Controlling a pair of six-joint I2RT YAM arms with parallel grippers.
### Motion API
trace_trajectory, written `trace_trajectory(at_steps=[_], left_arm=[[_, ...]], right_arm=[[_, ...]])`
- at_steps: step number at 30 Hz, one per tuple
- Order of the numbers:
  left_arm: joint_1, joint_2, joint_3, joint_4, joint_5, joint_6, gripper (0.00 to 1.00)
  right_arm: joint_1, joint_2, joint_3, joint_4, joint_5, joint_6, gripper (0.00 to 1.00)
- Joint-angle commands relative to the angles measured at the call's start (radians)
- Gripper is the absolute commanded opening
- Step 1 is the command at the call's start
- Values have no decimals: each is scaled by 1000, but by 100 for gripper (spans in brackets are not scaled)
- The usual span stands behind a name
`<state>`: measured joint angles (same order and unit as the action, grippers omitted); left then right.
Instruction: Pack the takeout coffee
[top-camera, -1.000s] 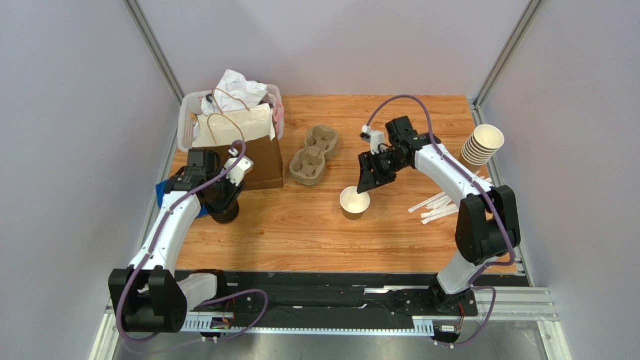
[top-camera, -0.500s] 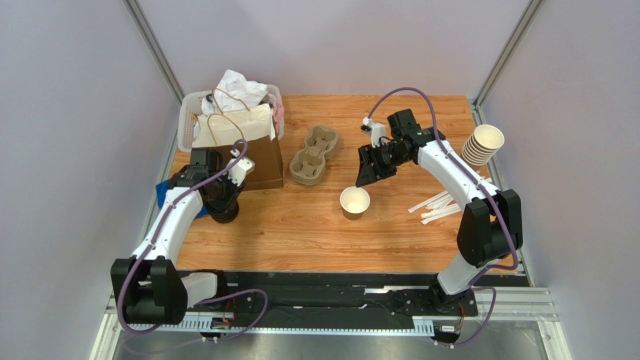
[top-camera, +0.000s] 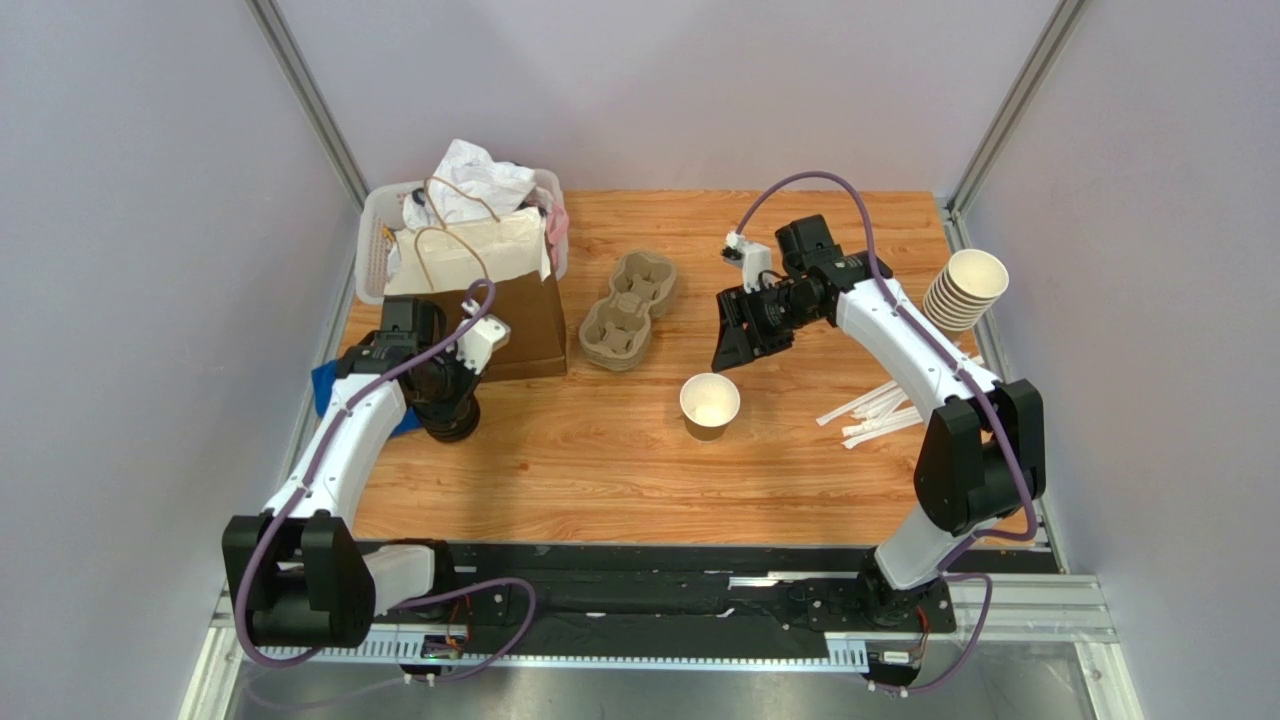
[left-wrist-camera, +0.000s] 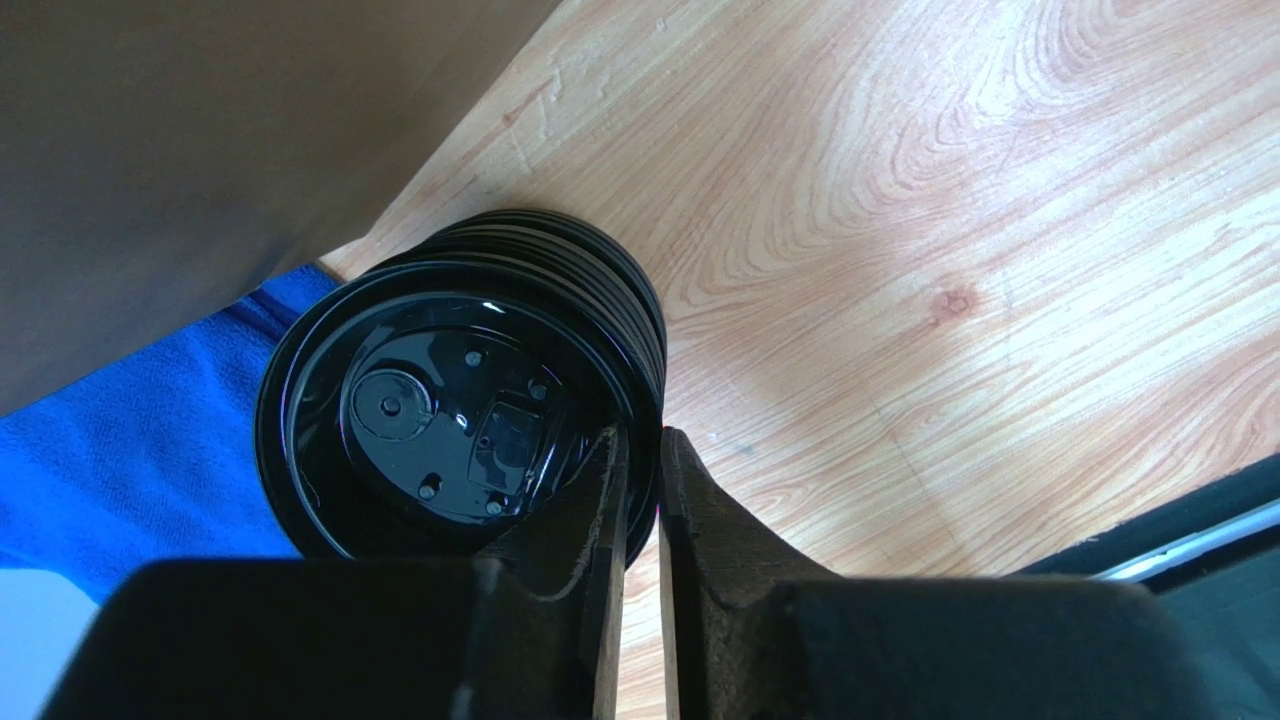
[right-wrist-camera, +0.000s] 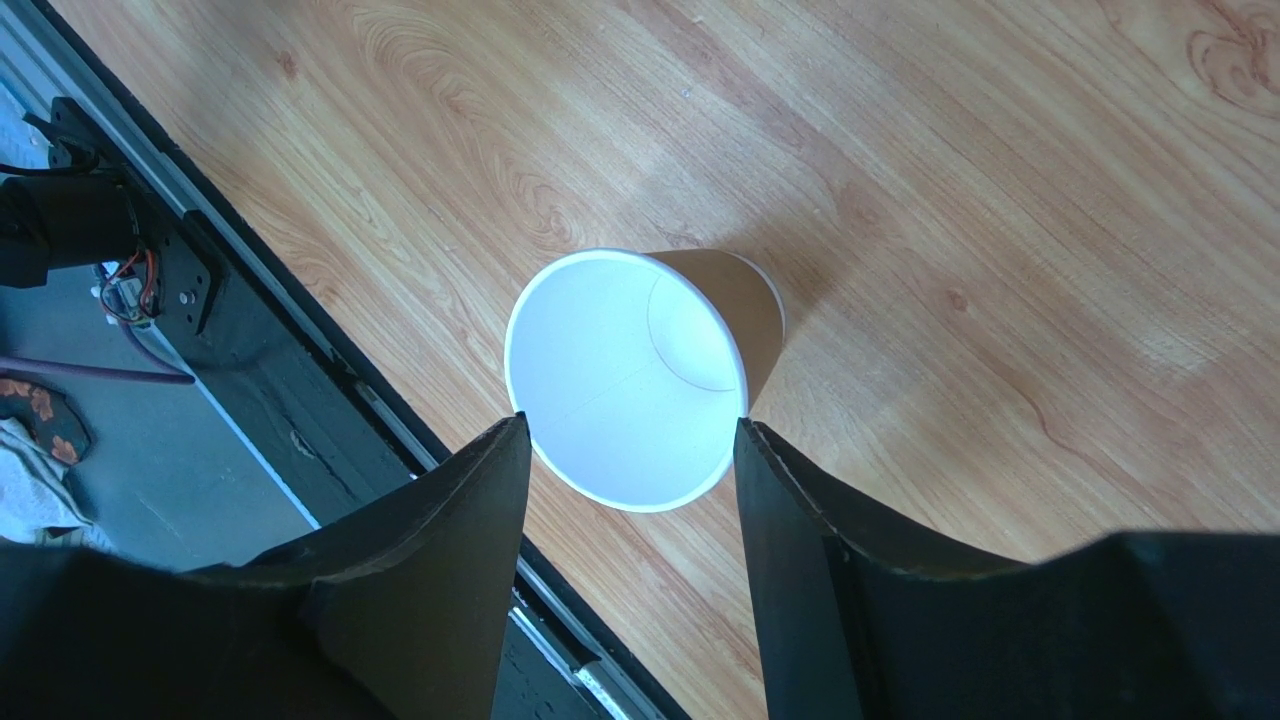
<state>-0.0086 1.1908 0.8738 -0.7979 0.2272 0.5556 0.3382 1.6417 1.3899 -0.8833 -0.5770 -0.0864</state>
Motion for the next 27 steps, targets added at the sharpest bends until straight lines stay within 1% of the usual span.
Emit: trace_trajectory(at_steps=[1,3,6,7,10,16,27], left_arm=[[2,-42,22,-30,34,-2,15],[2,-56,28,-37,32,-2,14],[2,-72,40,-55,29,-3,9],[2,-76,45,-67,27,0,5],[2,-103,53,-90,20,3,0],[2,-134,53,-109,-3,17,0],[2,-140,27,-89,-25,29,0]], right_arm=[[4,-40,41,1,-12,-1,56],[5,-42,41,1,-12,0,56],[5,-42,47,0,-14,2,56],[4,-42,49,-2,-17,1,56],[5,-45,54,0,-18,1,57],[5,-45,57,-2,-21,-1,60],[5,-49,58,-3,-20,-6,62]])
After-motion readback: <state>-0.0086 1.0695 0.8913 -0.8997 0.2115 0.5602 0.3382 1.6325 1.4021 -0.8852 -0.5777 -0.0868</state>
